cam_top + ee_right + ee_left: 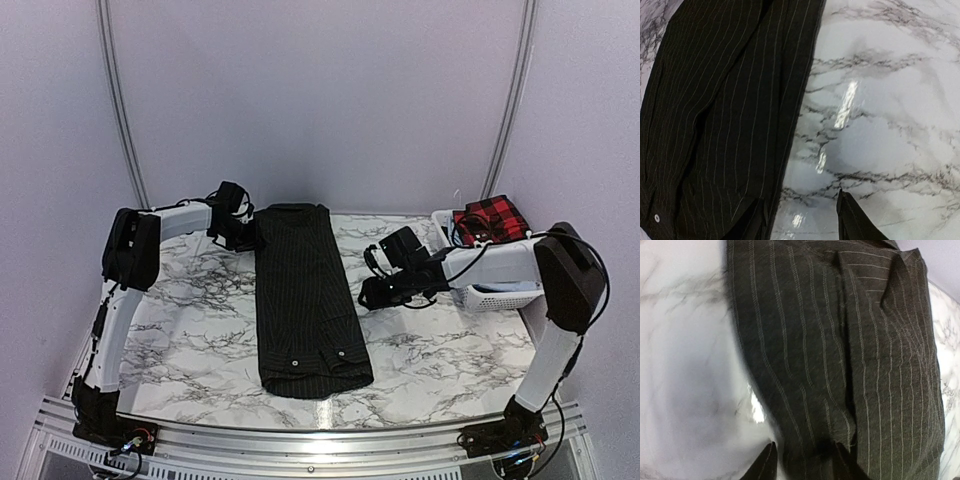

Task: Fold and stack the long sleeve shirts
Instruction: Move the rectangle-folded shirt to the center of the board, then pick up the rectangle-folded shirt from the center of the board.

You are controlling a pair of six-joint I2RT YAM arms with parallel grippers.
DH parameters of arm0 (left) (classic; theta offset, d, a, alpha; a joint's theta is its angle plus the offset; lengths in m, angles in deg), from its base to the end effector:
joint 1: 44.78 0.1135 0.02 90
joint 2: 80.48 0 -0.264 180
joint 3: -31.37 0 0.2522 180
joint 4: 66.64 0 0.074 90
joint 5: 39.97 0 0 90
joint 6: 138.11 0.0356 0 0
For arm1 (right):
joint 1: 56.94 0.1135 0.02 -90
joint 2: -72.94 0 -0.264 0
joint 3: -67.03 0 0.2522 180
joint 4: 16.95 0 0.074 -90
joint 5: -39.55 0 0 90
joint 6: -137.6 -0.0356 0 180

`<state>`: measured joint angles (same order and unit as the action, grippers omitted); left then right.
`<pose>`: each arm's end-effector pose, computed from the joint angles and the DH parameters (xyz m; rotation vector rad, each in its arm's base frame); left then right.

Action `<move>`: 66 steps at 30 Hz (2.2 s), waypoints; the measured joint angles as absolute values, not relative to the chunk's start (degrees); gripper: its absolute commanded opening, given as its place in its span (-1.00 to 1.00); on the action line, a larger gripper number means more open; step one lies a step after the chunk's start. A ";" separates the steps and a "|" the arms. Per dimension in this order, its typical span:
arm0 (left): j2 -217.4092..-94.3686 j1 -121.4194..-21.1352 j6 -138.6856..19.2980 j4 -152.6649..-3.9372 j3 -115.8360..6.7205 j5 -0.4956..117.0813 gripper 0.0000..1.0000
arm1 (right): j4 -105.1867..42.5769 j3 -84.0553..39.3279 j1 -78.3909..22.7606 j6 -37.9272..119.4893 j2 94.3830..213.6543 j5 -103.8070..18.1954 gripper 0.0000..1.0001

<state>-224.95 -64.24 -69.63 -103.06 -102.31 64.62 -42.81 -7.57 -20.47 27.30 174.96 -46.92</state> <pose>0.5215 -0.1938 0.1401 0.0790 2.4563 -0.6310 0.2917 0.2183 0.1678 -0.3868 2.5363 0.4743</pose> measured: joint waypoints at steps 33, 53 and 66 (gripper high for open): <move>-173.21 -95.89 -87.58 -90.23 -30.59 67.68 -0.52 | -49.30 7.71 8.18 21.40 163.70 -49.47 -0.73; -154.28 -98.25 -94.40 -92.35 -21.15 66.94 -0.13 | -53.32 11.58 1.91 11.15 150.67 -43.70 0.00; -158.13 -93.66 -94.81 -90.93 -15.93 71.33 -0.02 | -41.69 18.40 -5.98 8.66 153.32 -31.29 0.04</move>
